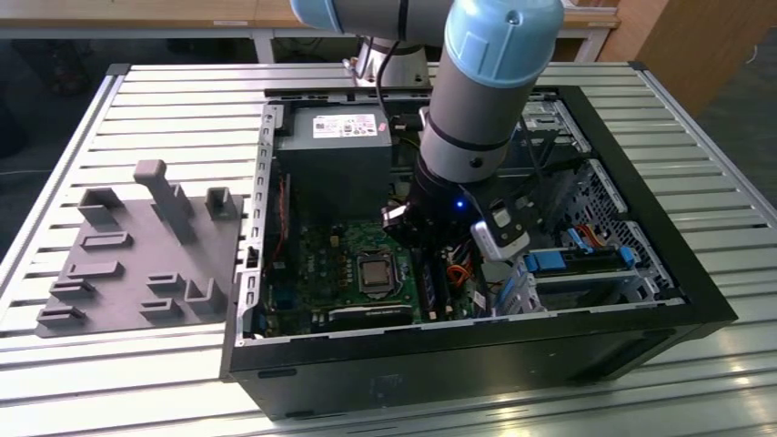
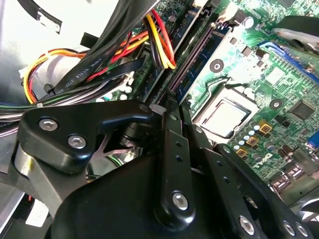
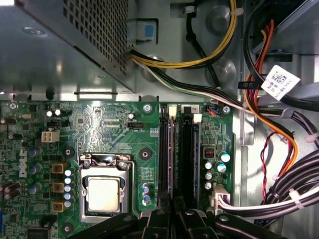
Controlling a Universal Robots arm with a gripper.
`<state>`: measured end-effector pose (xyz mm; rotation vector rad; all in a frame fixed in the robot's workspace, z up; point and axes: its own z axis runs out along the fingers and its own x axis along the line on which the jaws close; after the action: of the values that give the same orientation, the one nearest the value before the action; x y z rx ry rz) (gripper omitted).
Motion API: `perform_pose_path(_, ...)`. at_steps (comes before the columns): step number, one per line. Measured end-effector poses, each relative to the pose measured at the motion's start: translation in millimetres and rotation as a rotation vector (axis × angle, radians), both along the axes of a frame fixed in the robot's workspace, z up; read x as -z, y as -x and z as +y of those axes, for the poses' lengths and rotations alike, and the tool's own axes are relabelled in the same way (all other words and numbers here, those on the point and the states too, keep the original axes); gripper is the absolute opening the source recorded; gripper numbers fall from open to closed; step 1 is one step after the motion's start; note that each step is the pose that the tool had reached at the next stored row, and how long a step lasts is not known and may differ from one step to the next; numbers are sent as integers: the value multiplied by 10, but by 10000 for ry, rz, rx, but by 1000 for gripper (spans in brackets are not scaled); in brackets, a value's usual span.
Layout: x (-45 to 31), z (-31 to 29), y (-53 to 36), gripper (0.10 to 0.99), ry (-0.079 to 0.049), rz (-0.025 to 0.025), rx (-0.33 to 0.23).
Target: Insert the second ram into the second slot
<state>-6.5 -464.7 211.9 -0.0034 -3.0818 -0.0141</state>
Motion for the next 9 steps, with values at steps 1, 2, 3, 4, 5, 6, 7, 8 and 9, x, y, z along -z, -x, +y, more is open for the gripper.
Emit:
perform_pose_path(1,3,0,0,137,0,0,0)
perform_pose_path(2,4,0,0,137,1,0,1)
perform_pose_path(3,5,0,0,137,1,0,1)
perform_pose_path(4,6,0,0,137,0,0,1)
perform_pose_path(5,6,0,0,137,-1,0,1)
perform_pose_path(6,6,0,-1,137,-2,-1,2)
perform_pose_path(7,6,1,-1,137,-4,-1,1)
perform_pose_path(8,5,1,-1,137,-5,-2,3)
perform_pose_path(9,4,0,0,137,-5,-2,11)
